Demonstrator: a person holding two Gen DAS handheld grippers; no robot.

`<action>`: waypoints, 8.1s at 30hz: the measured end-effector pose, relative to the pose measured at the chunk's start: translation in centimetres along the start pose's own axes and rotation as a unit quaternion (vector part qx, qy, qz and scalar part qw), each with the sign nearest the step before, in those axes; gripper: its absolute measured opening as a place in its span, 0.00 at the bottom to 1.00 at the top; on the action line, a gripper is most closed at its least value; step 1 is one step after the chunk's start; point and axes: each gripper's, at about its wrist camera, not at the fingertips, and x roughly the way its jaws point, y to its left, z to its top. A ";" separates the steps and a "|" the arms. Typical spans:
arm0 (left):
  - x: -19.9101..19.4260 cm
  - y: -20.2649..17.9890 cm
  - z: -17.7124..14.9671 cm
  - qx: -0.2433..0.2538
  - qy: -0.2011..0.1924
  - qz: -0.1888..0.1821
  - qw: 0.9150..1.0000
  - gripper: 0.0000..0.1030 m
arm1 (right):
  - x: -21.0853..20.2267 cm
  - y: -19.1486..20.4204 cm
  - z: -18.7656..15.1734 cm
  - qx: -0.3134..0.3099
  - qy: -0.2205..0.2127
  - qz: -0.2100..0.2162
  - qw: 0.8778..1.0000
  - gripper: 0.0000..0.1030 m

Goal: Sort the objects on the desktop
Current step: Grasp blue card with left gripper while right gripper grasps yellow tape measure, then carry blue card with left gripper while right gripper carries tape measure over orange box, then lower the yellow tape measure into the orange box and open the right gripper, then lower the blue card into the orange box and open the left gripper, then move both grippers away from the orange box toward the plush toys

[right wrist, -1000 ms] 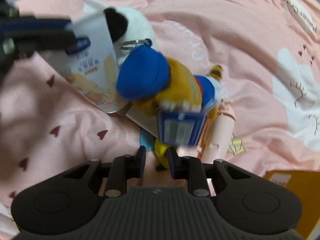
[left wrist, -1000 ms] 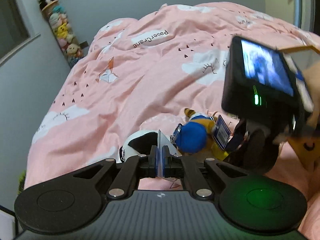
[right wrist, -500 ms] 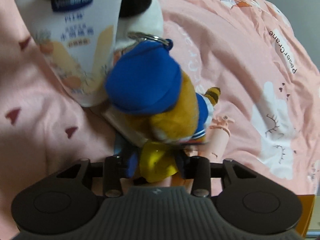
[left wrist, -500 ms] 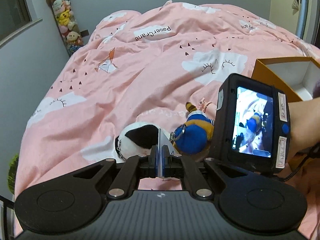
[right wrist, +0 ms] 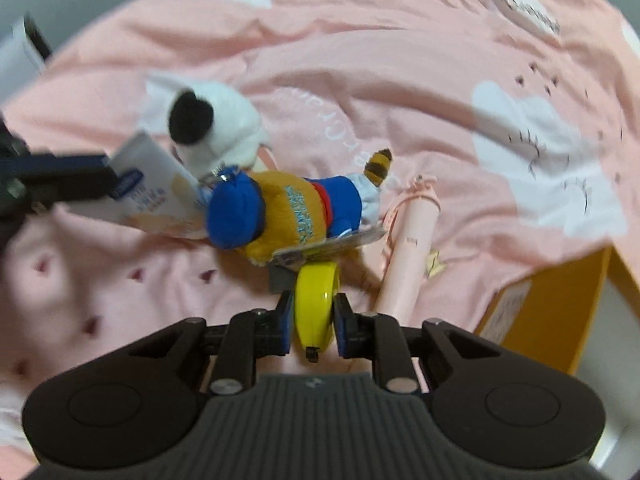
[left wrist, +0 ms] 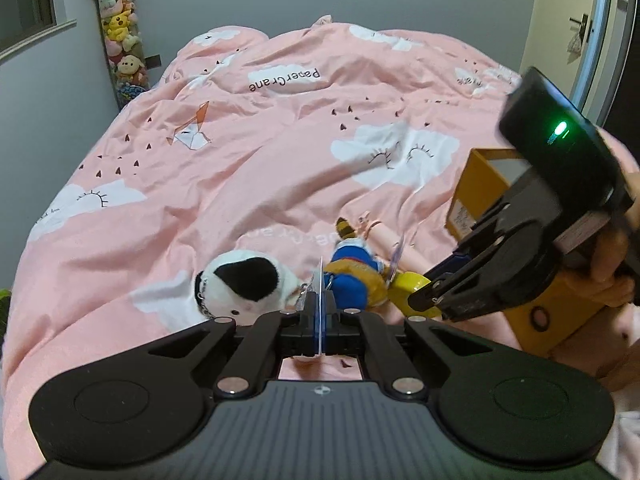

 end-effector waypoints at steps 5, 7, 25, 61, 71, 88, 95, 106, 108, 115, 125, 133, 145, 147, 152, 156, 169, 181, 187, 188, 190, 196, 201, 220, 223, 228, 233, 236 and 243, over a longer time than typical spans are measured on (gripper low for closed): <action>-2.0 -0.6 -0.1 -0.026 -0.009 -0.047 0.999 0.01 | -2.4 -1.2 -2.1 0.072 -0.013 0.066 0.995 0.20; -2.9 -1.4 -0.3 -0.026 -0.014 -0.065 0.997 0.01 | -3.3 -0.7 -3.6 0.078 -0.026 0.073 0.994 0.20; -2.2 -6.3 -4.9 0.066 0.076 -0.067 0.993 0.01 | -1.1 4.5 -11.3 0.093 -0.077 0.002 0.993 0.20; -10.2 -10.0 2.9 0.075 -0.070 -0.119 0.988 0.03 | -17.4 -2.9 -17.9 0.184 -0.208 0.095 0.956 0.20; -6.7 -14.6 9.1 0.102 -0.101 -0.178 0.974 0.03 | -22.0 -12.5 -20.9 0.256 -0.173 -0.045 0.950 0.20; 4.4 -21.3 12.3 0.113 -0.027 -0.228 0.967 0.03 | -13.9 -21.6 -21.6 0.270 0.012 -0.012 0.963 0.20; 6.1 -21.8 12.8 0.112 -0.018 -0.240 0.964 0.03 | -17.1 -21.9 -21.9 0.279 -0.046 0.101 0.954 0.20; 7.3 -21.9 12.9 0.105 -0.004 -0.240 0.965 0.03 | -11.8 -23.1 -22.3 0.321 0.001 0.224 0.920 0.20; 7.4 -22.0 12.9 0.105 -0.003 -0.240 0.965 0.03 | -11.2 -23.2 -22.2 0.322 0.009 0.222 0.920 0.20; 7.8 -21.9 13.1 0.101 0.001 -0.239 0.966 0.03 | -9.9 -24.1 -22.6 0.323 0.033 0.199 0.924 0.26; 7.5 -22.0 12.9 0.106 0.001 -0.244 0.964 0.03 | -9.4 -23.3 -22.6 0.308 0.048 0.181 0.933 0.25; 7.3 -23.2 12.7 0.121 0.000 -0.262 0.958 0.03 | -9.8 -23.3 -22.5 0.316 0.041 0.171 0.932 0.25; 8.3 -28.5 12.8 0.194 0.012 -0.316 0.929 0.03 | -16.6 -23.0 -23.3 0.269 -0.006 0.037 0.962 0.25; 8.8 -29.6 12.7 0.194 0.026 -0.322 0.926 0.03 | -17.5 -23.1 -23.7 0.263 -0.008 0.012 0.965 0.25; 9.9 -31.8 12.1 0.187 0.065 -0.335 0.921 0.03 | -17.9 -23.2 -24.6 0.262 -0.017 -0.015 0.965 0.25; 11.1 -32.8 10.9 0.199 0.089 -0.340 0.915 0.03 | -18.0 -23.7 -25.2 0.263 -0.024 -0.028 0.964 0.25; 12.1 -33.2 8.3 0.229 0.125 -0.348 0.901 0.04 | -17.2 -23.5 -25.1 0.250 -0.031 -0.023 0.968 0.25; 11.3 -33.3 7.4 0.247 0.129 -0.366 0.888 0.08 | -15.5 -22.7 -24.4 0.233 -0.007 -0.008 0.972 0.25; 10.9 -32.6 7.7 0.234 0.120 -0.360 0.895 0.24 | -15.2 -22.3 -24.5 0.239 0.003 -0.003 0.971 0.25; 10.8 -32.3 7.7 0.228 0.122 -0.365 0.894 0.27 | -15.2 -22.3 -24.6 0.240 0.006 -0.003 0.971 0.25; 10.4 -31.8 7.8 0.220 0.124 -0.378 0.891 0.32 | -15.1 -22.3 -24.8 0.245 0.012 -0.003 0.969 0.25; 8.9 -30.5 7.4 0.218 0.104 -0.367 0.898 0.34 | -15.2 -22.1 -24.8 0.253 0.014 -0.004 0.967 0.25; 7.2 -28.6 7.3 0.208 0.087 -0.361 0.905 0.34 | -15.3 -21.9 -24.5 0.253 0.018 -0.008 0.967 0.25; 1.3 -17.0 5.8 0.055 0.040 -0.201 0.977 0.34 | -17.2 -10.7 -16.2 0.112 -0.078 0.027 0.990 0.25; 0.4 -14.5 4.9 0.039 0.034 -0.165 0.985 0.34 | -16.4 -8.0 -14.4 0.086 -0.101 0.043 0.990 0.25; -0.6 -10.3 3.1 -0.007 0.034 -0.123 0.992 0.34 | -14.0 -3.6 -11.6 0.057 -0.132 0.054 0.988 0.25; -0.8 -6.4 1.4 -0.051 0.038 -0.091 0.994 0.34 | -10.5 -0.4 -10.0 0.048 -0.142 0.039 0.988 0.25; -0.6 -4.2 0.5 -0.068 0.045 -0.074 0.994 0.34 | -8.5 1.1 -9.6 0.040 -0.133 0.025 0.990 0.25; 0.7 -1.7 0.0 -0.062 0.056 -0.060 0.995 0.34 | -5.0 3.1 -8.2 0.034 -0.122 -0.016 0.992 0.27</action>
